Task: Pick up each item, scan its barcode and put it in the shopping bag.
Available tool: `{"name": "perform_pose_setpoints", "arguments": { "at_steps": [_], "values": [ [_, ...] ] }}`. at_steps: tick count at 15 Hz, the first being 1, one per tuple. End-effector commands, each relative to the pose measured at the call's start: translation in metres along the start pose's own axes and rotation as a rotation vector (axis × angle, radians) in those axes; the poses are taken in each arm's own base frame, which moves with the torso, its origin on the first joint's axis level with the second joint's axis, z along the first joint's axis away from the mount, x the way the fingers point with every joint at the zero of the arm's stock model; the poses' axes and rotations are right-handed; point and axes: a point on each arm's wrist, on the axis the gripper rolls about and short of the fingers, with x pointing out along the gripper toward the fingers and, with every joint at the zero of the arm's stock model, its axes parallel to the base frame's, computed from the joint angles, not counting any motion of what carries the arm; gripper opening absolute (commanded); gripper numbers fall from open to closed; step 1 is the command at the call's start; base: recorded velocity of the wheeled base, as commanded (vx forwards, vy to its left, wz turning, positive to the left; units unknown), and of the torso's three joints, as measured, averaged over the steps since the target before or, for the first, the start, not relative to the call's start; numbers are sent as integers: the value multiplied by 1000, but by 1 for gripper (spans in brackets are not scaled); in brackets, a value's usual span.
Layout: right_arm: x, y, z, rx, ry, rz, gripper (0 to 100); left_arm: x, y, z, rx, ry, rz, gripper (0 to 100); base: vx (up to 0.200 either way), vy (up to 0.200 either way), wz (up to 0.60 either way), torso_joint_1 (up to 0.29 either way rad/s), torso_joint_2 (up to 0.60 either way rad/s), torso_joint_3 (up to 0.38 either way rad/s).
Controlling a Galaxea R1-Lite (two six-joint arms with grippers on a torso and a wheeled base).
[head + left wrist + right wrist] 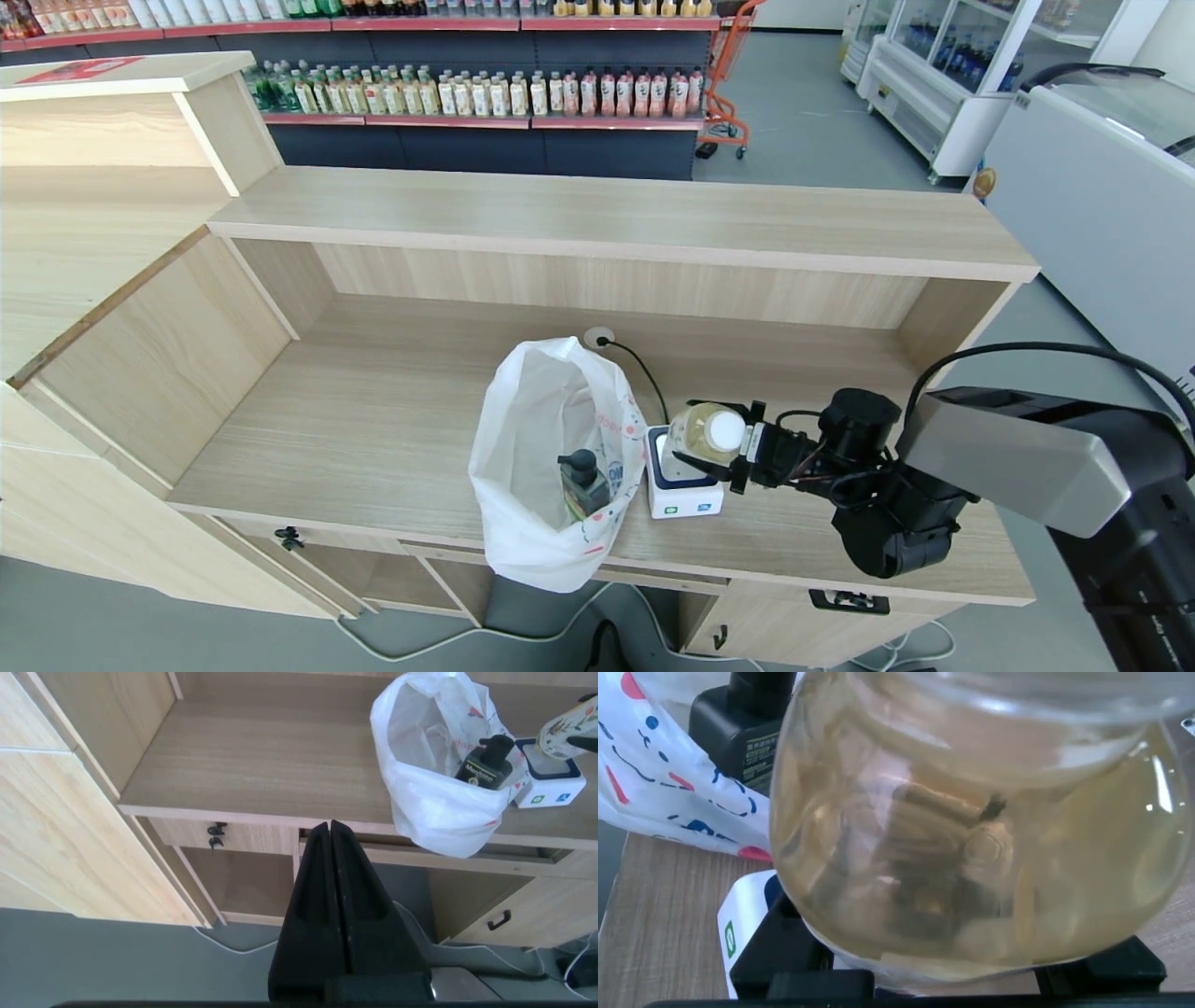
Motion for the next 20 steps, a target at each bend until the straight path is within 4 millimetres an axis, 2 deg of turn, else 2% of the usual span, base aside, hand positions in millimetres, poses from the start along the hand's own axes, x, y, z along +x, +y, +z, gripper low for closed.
{"name": "perform_pose_setpoints", "arguments": {
  "at_steps": [1,2,7,9,11,12,13,15,16,17,20],
  "values": [
    [-7,-17,17,-4,-9,-30,0,0,0,0,0,1,-1,0,0,0,0,0,0,0],
    [-14,-26,24,-2,-1,-53,0,0,0,0,0,0,-1,0,0,0,0,0,0,0],
    [-59,-77,93,134,97,-297,0,0,0,0,0,1,-1,0,0,0,0,0,0,0],
    [-71,-101,128,252,97,-465,0,0,0,0,0,0,-1,0,0,0,0,0,0,0],
    [-90,-110,160,379,156,-585,0,0,0,0,0,3,1,0,0,0,0,0,0,0],
    [-100,-108,173,452,191,-629,0,0,0,0,0,1,1,0,0,0,0,0,0,0],
    [-118,-102,198,569,220,-694,0,0,0,0,0,0,-1,0,0,0,0,0,0,0],
    [-147,-88,227,650,290,-748,0,0,0,0,0,1,1,0,0,0,0,0,0,0],
    [-153,-85,232,663,307,-749,0,0,0,0,0,0,-1,0,0,0,0,0,0,0],
    [-173,-75,249,706,363,-762,0,0,0,0,0,1,1,0,0,0,0,0,0,0],
    [-201,-56,278,769,458,-763,0,0,0,0,0,0,-1,0,0,0,0,0,0,0]
  ]
}}
